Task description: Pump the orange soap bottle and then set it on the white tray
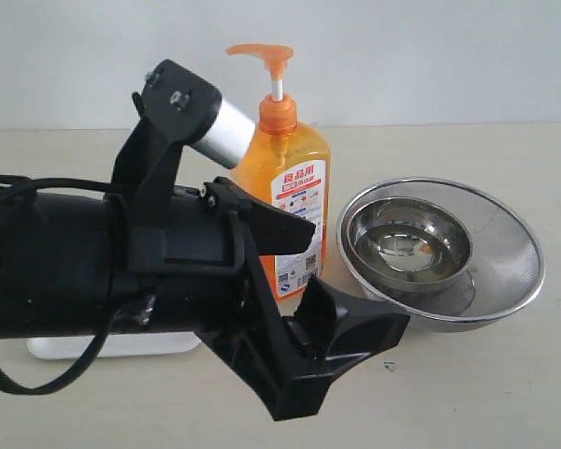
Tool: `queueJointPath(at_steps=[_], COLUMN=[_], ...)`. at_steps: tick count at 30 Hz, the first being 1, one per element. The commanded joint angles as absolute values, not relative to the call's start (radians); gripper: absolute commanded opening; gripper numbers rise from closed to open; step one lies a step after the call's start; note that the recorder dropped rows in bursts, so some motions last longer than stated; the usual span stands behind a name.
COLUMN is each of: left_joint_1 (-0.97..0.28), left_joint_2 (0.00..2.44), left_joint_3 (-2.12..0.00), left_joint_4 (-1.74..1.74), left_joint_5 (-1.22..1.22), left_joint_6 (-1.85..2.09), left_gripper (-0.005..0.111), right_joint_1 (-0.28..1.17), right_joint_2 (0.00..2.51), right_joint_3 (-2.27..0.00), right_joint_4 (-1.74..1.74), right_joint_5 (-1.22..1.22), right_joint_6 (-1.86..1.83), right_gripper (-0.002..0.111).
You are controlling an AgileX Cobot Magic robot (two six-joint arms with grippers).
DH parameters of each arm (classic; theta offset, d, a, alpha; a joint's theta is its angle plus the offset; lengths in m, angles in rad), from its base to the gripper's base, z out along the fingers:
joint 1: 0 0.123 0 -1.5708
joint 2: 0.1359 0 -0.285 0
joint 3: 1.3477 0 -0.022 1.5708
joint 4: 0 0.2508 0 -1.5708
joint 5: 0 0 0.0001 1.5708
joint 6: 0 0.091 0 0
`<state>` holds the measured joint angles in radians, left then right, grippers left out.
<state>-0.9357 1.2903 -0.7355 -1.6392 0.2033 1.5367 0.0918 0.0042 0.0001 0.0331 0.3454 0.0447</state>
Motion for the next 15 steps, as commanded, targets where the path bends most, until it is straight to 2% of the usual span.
queueJointPath(at_steps=[1,11,15], left_joint_1=[-0.941,-0.941,-0.941], left_joint_2=[1.316,1.318,1.299], left_joint_3=[-0.731,-0.731,-0.707], left_joint_4=[-1.641,-1.533,-1.450], left_joint_5=[0.217,0.338,0.275], left_joint_6=[1.542,1.604,1.643], left_gripper=[0.086,0.086,0.086], right_joint_1=[0.089,0.089,0.089], right_joint_2=[0.000,0.000,0.000], right_joint_3=[0.000,0.000,0.000], right_joint_4=[0.031,0.031,0.031], right_joint_5=[0.334,0.334,0.334], right_joint_6=[0.045,0.045,0.045], right_gripper=[0.000,0.000,0.000])
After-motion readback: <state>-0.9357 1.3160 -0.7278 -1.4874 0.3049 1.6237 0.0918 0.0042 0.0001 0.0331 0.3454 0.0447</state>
